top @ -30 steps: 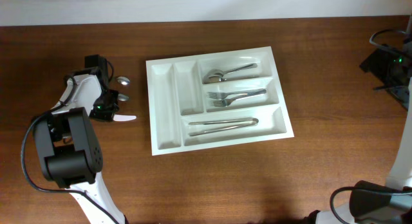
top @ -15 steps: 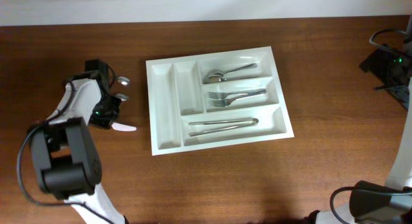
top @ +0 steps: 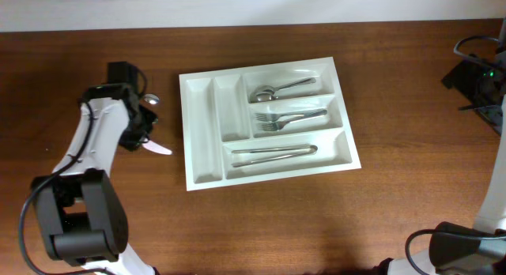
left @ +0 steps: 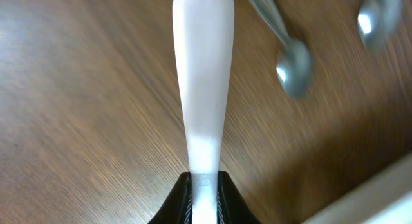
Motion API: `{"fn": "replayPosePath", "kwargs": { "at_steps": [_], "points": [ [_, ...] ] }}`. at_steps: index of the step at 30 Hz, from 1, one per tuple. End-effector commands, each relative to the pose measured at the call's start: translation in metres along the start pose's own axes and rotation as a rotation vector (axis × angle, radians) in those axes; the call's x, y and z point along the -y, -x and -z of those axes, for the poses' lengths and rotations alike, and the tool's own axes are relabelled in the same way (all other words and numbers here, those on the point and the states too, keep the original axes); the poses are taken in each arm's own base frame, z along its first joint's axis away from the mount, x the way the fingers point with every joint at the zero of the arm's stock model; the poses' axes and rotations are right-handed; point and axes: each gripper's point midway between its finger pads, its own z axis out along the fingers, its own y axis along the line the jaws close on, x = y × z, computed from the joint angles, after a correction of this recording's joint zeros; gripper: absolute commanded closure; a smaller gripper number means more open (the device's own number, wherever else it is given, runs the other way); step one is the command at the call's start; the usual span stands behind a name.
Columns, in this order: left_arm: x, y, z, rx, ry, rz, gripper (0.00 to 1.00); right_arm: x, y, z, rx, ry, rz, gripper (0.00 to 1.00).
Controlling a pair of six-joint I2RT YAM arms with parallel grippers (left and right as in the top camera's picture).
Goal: Pack container
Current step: 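Carry the white knife with the left gripper to the tray's left compartments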
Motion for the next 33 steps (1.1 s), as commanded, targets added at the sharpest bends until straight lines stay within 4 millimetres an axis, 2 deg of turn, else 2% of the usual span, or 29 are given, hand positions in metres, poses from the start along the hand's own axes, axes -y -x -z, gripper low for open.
{"fn": "replayPosePath", "kwargs": {
  "at_steps": [1,6,11,14,17,20,24,30,33],
  "points": [
    [0.019,-0.019,0.011,0.004,-0.040,-0.258,0.98,0.000,0.001,0.000,0.004,-0.002,0.004,0.01],
    [0.031,-0.039,0.019,0.006,-0.054,-0.489,0.98,0.000,0.001,0.000,0.004,-0.002,0.004,0.01],
    [0.034,-0.041,0.035,0.033,-0.082,-0.525,0.98,0.000,0.001,0.000,0.004,-0.002,0.004,0.01],
    [0.038,-0.039,0.054,0.065,-0.133,-0.585,0.98,0.000,0.001,0.000,0.004,-0.002,0.004,0.01],
    [0.050,-0.041,0.078,0.088,-0.231,-0.703,0.98,0.000,0.001,0.000,0.004,-0.001,0.004,0.01],
    [0.063,-0.041,0.104,0.125,-0.322,-0.795,0.98,0.000,0.001,0.000,0.004,-0.002,0.004,0.01],
    [0.086,-0.045,0.124,0.196,-0.392,-0.875,0.98,0.000,0.001,0.000,0.004,-0.002,0.004,0.01],
    [0.129,-0.070,0.136,0.275,-0.487,-0.975,0.98,0.000,0.001,0.000,0.004,-0.002,0.004,0.01],
    [0.148,-0.084,0.132,0.294,-0.515,-1.014,0.98,0.000,0.001,0.000,0.004,-0.002,0.004,0.01]
  ]
}}
